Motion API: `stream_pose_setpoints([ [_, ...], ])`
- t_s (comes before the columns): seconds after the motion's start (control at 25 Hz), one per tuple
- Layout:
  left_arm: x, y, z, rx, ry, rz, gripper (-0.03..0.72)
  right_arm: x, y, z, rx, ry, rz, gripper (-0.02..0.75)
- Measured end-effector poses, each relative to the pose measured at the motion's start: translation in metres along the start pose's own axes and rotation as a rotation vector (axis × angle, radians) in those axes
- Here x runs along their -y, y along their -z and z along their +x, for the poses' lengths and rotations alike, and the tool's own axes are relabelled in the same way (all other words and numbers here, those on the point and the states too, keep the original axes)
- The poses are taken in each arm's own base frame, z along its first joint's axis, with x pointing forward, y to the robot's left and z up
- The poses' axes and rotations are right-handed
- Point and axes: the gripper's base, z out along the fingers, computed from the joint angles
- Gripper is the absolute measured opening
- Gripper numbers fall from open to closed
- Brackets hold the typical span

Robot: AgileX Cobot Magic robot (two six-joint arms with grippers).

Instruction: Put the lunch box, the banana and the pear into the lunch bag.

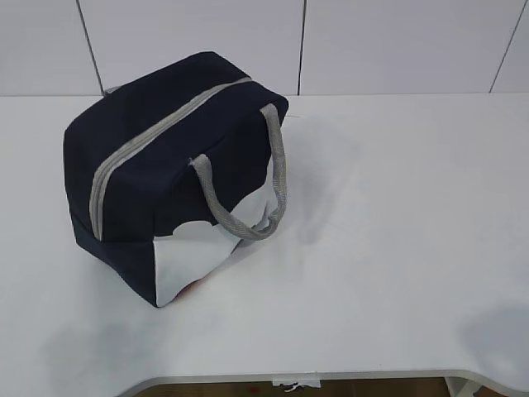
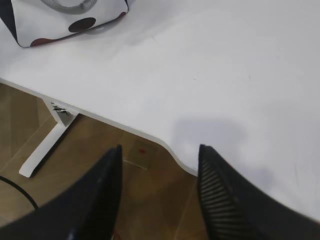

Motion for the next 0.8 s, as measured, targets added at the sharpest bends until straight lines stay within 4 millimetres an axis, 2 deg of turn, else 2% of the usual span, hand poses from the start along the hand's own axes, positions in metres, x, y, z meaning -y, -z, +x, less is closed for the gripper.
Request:
stream_pose_setpoints([
  [0.16, 0.0002, -0.0001, -0.0001, 0.0, 0.011, -0.016, 0.281, -0.0001, 0.0, -0.0002, 0.001, -0.005, 0.009, 0.383],
  [0.28, 0.0007, -0.0004, -0.0002, -0.002, 0.04, -0.067, 0.275, -0.0009, 0.0002, -0.0001, -0.001, -0.046, 0.078, 0.383],
  [0.56, 0.0029, -0.0022, -0.0013, -0.007, 0.184, -0.321, 0.254, -0.0042, 0.0002, -0.0005, -0.01, -0.19, 0.316, 0.382],
  [0.8, 0.0033, -0.0026, -0.0015, -0.007, 0.205, -0.355, 0.239, -0.0043, 0.0002, -0.0005, -0.011, -0.198, 0.329, 0.382],
])
